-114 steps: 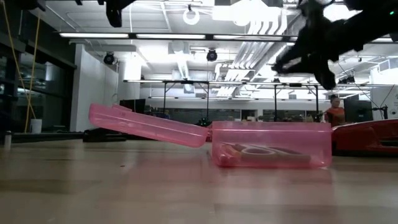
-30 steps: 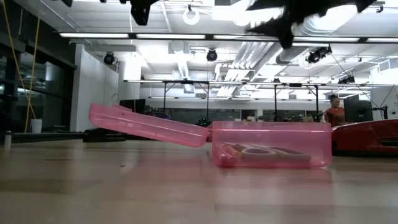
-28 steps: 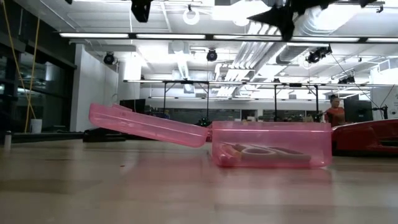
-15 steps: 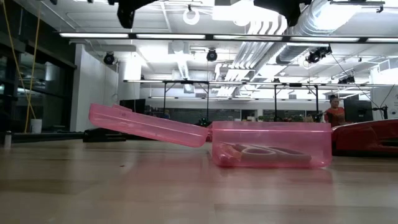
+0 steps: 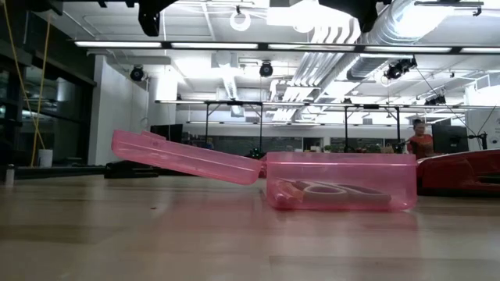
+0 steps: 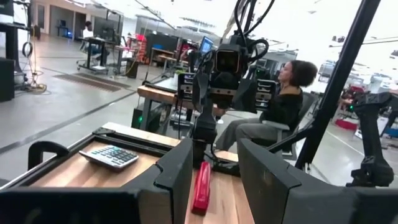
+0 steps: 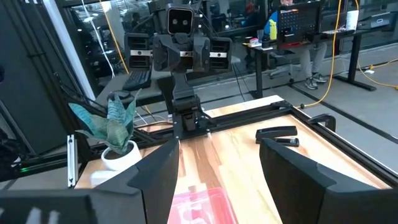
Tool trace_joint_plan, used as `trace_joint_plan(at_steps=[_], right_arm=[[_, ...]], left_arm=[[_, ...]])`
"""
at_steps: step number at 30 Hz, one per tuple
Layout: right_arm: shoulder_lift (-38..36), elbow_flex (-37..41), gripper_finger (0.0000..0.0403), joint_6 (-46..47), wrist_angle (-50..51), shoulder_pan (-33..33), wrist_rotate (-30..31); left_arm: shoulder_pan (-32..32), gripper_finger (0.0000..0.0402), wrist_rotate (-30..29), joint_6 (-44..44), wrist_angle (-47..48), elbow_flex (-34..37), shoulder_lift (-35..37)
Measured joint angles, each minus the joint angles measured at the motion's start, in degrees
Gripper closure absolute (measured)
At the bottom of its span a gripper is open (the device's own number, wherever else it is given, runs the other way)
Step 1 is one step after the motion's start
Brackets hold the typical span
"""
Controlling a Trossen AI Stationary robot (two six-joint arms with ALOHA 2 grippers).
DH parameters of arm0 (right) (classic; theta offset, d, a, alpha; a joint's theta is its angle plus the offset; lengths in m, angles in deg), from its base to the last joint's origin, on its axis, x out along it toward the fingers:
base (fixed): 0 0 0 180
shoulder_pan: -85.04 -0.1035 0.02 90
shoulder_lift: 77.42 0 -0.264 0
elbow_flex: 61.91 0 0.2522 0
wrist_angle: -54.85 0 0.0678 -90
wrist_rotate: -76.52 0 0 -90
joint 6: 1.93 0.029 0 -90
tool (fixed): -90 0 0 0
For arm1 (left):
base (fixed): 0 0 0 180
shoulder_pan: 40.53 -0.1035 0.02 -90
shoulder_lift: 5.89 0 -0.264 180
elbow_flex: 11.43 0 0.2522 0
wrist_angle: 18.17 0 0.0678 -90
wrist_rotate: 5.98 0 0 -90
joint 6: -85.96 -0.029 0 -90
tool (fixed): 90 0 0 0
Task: Pack school essentials
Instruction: Put the small green eraser into the pink supply box
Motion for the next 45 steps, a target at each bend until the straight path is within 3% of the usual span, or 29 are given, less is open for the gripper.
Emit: trace_joint_plan(at_steps=[16,25,31,38,41,45], right_arm=[[0.0,0.0,0.0186,0.7,0.1,0.0,-0.2],[0.3,0.0,0.0186,6.5,2.8,-0.2,-2.2],[3.1,0.0,0.0186,22.1,20.4,-5.4,-7.6],[11.7,0.0,0.0186,52.3,37.6,-17.4,-22.5],[16.5,0.0,0.0186,61.8,37.8,-22.8,-26.8],[22.5,0.0,0.0186,71.5,32.1,-28.7,-27.2]], left_arm=[[0.0,0.0284,0.2,-2.9,0.5,0.0,0.0],[0.0,0.0284,0.2,-2.4,0.5,0.0,0.0],[0.0,0.0284,0.2,-2.4,0.4,0.0,0.0],[0.0,0.0284,-0.1,-2.4,0.4,0.0,0.0],[-0.1,0.0284,-0.3,-2.4,0.4,0.0,0.0],[-0.1,0.0284,-0.3,-2.4,0.4,0.0,0.0]])
